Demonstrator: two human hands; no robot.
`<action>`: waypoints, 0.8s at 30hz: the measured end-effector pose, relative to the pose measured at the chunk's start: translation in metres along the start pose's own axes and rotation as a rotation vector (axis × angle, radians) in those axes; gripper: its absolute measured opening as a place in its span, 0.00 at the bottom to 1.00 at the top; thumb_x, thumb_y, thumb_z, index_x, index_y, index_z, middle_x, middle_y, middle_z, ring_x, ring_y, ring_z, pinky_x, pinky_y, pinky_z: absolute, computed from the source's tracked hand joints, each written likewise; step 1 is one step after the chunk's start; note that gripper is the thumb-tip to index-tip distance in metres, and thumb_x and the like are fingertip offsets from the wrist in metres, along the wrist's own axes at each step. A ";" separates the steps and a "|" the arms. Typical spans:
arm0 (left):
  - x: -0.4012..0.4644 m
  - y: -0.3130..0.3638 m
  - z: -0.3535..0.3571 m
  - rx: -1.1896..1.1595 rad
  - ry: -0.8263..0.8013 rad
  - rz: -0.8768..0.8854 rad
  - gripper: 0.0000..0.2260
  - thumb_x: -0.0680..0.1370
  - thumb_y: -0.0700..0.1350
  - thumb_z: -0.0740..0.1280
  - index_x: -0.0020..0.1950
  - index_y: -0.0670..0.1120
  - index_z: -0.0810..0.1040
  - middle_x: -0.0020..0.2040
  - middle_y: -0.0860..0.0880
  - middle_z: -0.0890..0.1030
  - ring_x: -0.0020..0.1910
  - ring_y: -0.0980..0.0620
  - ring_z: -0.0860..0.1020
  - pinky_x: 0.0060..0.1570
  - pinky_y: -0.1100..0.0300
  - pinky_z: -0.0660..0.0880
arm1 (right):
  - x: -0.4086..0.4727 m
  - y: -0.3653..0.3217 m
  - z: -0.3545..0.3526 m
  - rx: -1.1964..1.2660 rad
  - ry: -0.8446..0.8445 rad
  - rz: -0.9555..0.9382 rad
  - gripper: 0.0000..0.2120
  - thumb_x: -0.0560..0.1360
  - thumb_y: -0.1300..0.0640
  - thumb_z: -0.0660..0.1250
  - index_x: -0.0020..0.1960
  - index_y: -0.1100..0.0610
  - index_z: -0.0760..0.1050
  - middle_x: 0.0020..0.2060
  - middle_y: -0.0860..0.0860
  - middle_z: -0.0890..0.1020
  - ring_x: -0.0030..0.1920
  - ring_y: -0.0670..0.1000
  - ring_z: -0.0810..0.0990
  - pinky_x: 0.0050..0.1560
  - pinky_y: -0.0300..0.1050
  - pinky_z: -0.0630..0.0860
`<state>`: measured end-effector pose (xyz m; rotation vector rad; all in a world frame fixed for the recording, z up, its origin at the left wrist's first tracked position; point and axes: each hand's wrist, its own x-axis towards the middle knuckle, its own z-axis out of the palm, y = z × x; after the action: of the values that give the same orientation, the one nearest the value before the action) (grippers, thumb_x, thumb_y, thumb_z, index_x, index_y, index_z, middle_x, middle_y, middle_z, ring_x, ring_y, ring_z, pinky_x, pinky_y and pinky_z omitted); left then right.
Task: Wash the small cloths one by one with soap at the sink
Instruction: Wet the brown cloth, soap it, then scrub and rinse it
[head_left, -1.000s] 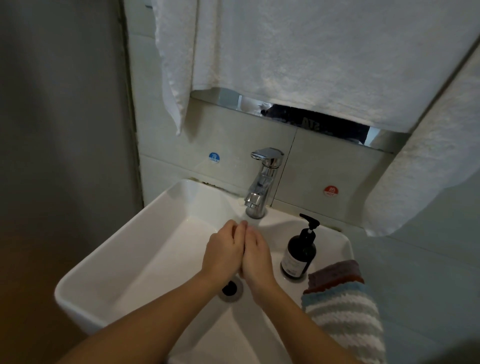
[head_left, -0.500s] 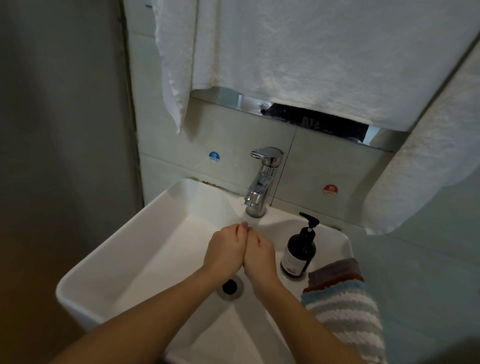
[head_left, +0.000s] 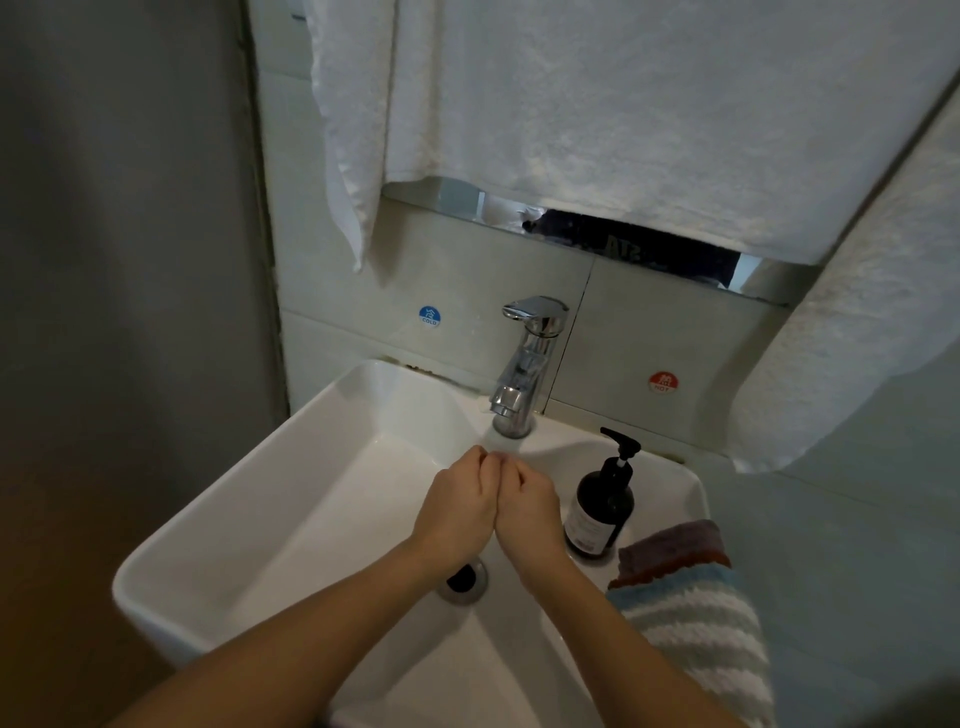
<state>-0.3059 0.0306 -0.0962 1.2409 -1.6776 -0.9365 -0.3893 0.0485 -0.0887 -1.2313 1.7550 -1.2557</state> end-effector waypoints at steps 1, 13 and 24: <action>0.001 -0.001 0.001 0.014 0.002 0.001 0.15 0.84 0.48 0.54 0.40 0.49 0.73 0.37 0.50 0.79 0.37 0.53 0.78 0.38 0.59 0.72 | 0.000 0.000 0.000 -0.003 -0.010 0.032 0.15 0.82 0.56 0.57 0.42 0.58 0.78 0.38 0.56 0.82 0.42 0.54 0.81 0.42 0.49 0.75; 0.005 -0.002 -0.013 0.028 -0.094 -0.109 0.14 0.83 0.53 0.55 0.45 0.47 0.73 0.39 0.48 0.80 0.38 0.47 0.80 0.37 0.51 0.78 | -0.005 -0.003 -0.003 0.062 -0.079 0.091 0.14 0.82 0.52 0.57 0.49 0.60 0.77 0.35 0.53 0.79 0.34 0.49 0.76 0.31 0.43 0.71; 0.009 0.022 -0.078 -0.104 -0.345 -0.081 0.06 0.82 0.47 0.63 0.51 0.46 0.77 0.41 0.41 0.81 0.32 0.47 0.79 0.31 0.48 0.82 | -0.018 -0.037 -0.051 -0.027 -0.315 0.012 0.08 0.78 0.56 0.68 0.56 0.57 0.74 0.47 0.57 0.83 0.40 0.55 0.86 0.35 0.48 0.83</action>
<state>-0.2431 0.0200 -0.0448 1.1313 -1.8240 -1.3303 -0.4162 0.0783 -0.0373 -1.3496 1.5510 -0.9723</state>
